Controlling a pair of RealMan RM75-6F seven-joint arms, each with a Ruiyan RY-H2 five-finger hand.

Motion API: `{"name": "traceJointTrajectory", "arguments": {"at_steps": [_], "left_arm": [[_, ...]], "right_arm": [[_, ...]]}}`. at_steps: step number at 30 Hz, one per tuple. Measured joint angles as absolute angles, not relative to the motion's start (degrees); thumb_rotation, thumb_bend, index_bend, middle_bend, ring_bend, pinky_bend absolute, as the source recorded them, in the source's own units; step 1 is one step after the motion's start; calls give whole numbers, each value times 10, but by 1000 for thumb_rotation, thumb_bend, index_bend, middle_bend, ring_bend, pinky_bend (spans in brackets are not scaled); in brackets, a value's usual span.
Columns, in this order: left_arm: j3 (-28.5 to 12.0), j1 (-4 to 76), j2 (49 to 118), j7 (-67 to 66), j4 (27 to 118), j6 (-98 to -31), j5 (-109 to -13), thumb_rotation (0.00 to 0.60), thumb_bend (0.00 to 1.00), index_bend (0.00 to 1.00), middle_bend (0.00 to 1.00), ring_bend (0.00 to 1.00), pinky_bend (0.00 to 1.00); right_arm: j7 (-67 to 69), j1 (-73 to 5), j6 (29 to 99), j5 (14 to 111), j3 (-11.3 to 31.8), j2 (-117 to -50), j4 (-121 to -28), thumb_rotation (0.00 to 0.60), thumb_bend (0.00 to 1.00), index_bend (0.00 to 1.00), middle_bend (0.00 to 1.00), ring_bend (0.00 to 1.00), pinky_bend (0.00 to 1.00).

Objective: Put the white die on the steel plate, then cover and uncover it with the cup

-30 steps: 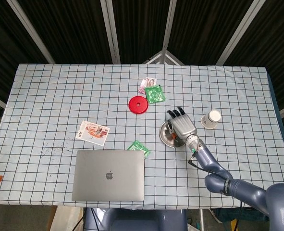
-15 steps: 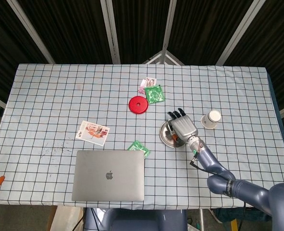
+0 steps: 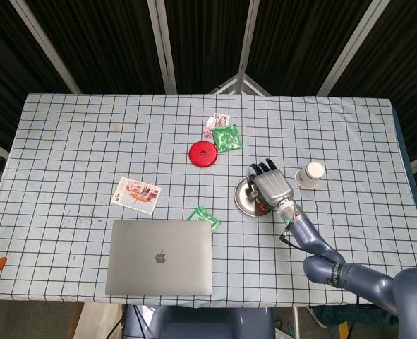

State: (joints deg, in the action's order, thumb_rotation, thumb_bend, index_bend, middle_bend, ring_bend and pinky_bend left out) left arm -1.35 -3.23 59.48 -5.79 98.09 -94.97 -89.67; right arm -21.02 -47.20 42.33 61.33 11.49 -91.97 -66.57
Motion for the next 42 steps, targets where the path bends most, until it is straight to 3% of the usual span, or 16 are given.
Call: {"name": "traceJointTrajectory", "arguments": {"at_steps": [3,8,16,28,42], "left_arm": [[-14,-32,595,-58,981,-949,-897,600,262,221,0,0,128],[-13,-32,595,-58,980,-949,-897,600,262,220,0,0,128],[-12,-32,594,-59,983,-946,-897,600,262,219,0,0,128],[-9,-31,596,-72,988,-943,-901,600,262,219,0,0,128],[-11,-31,598,-76,988,-941,-895,600,262,219,0,0,128]], "right_arm": [[-212,-472,426,609,116,-915,-674,600,0,153,105,106,0],[-199,-468,451,613,126,-905,-688,600,0,146,104,106,0],[-144,-436,554,657,140,-893,-665,600,0,146,104,103,0],[-149,-390,524,637,112,-814,-691,600,0,177,111,75,0],[-142,-399,500,629,116,-812,-659,600,113,235,251,75,0]]}}
